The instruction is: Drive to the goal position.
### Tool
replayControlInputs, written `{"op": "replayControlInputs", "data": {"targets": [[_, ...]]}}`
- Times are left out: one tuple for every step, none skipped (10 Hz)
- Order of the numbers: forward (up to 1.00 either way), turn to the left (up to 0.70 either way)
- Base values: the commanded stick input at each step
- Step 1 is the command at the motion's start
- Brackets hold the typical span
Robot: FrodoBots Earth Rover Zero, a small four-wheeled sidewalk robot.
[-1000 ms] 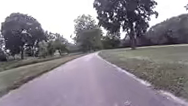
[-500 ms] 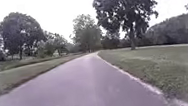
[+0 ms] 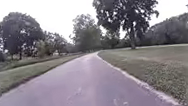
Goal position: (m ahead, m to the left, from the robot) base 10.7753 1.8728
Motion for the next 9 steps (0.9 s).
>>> {"op": "replayControlInputs", "data": {"targets": [[0.7, 0.0], [0.7, 0.0], [0.7, 0.0], [0.7, 0.0], [0.7, 0.0], [0.7, 0.0], [0.7, 0.0], [0.7, 0.0], [0.7, 0.0]]}}
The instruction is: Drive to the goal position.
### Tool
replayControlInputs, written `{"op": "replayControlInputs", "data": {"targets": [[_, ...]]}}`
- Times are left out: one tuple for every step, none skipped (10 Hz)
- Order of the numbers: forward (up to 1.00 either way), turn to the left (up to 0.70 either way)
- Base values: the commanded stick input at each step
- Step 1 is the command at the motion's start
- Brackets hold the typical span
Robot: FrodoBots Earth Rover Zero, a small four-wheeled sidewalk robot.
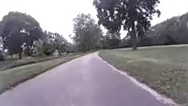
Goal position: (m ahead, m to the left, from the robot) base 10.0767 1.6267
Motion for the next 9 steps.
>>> {"op": "replayControlInputs", "data": {"targets": [[0.7, 0.0], [0.7, 0.0], [0.7, 0.0], [0.7, 0.0], [0.7, 0.0], [0.7, 0.0], [0.7, 0.0], [0.7, 0.0], [0.7, 0.01]]}}
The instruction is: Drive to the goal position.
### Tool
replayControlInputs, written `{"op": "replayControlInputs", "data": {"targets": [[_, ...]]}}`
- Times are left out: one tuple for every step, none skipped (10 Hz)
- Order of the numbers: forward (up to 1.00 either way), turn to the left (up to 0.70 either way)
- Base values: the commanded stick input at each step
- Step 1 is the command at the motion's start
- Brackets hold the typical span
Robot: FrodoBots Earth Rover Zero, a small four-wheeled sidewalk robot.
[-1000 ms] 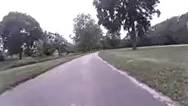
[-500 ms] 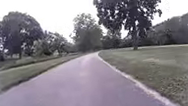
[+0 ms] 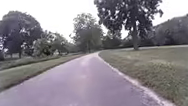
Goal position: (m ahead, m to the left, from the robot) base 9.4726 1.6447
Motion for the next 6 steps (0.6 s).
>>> {"op": "replayControlInputs", "data": {"targets": [[0.7, 0.01], [0.7, 0.01], [0.7, 0.01], [0.7, 0.0], [0.7, 0.0], [0.7, 0.0]]}}
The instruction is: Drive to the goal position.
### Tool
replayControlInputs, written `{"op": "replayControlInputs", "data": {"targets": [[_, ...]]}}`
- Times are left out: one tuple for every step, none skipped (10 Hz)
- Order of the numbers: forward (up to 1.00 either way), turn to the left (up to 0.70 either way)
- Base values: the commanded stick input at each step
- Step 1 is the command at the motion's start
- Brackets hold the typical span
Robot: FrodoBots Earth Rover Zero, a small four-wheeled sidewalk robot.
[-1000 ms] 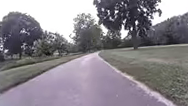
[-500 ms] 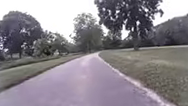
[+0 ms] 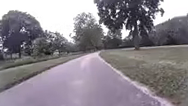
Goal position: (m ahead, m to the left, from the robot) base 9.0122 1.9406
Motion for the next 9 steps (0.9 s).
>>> {"op": "replayControlInputs", "data": {"targets": [[0.7, 0.0], [0.7, 0.01], [0.7, 0.01], [0.7, 0.01], [0.7, 0.02], [0.7, 0.02], [0.7, 0.02], [0.7, 0.02], [0.7, 0.03]]}}
